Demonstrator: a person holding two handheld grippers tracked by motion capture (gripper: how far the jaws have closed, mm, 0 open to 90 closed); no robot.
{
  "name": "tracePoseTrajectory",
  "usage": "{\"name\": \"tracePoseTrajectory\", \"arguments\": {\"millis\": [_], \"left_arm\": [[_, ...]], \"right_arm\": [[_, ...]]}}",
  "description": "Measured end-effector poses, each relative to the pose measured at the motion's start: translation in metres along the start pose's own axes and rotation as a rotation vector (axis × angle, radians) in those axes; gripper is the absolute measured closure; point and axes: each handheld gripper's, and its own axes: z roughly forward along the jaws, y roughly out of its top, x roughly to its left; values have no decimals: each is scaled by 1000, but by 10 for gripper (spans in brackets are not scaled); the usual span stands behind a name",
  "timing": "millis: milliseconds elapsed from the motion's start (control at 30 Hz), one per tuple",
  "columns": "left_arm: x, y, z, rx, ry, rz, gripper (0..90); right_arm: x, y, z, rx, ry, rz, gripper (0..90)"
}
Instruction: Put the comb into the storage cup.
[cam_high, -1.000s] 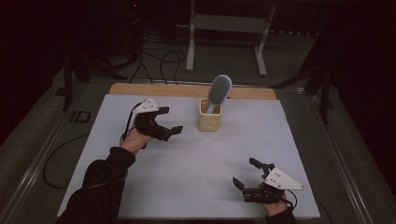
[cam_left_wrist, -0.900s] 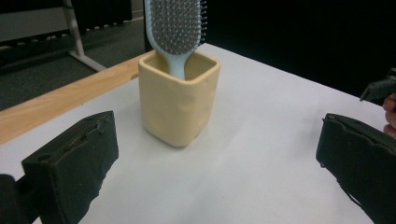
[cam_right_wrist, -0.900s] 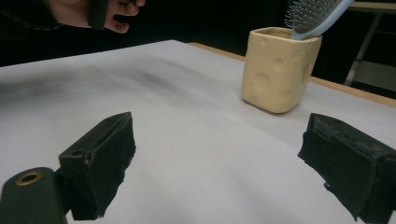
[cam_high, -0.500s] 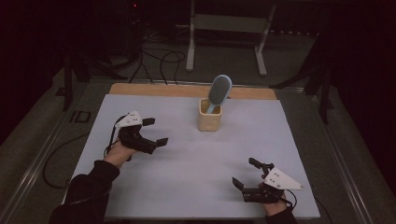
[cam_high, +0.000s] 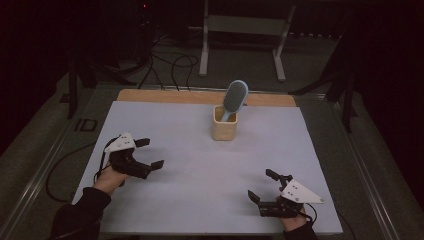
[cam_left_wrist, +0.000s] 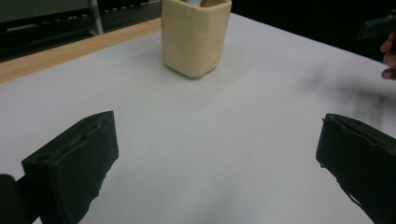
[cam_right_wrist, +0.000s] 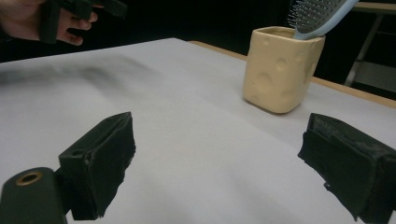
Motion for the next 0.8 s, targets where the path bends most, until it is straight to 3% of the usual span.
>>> {"name": "tracePoseTrajectory", "arguments": {"millis": [367, 800], "left_arm": [[-1, -20, -21, -18, 28, -15, 0], [-4, -51, -43, 6, 70, -39, 0]], "right_arm": [[1, 1, 0, 0, -3, -7, 93], [1, 1, 0, 0, 1, -8, 93]]}}
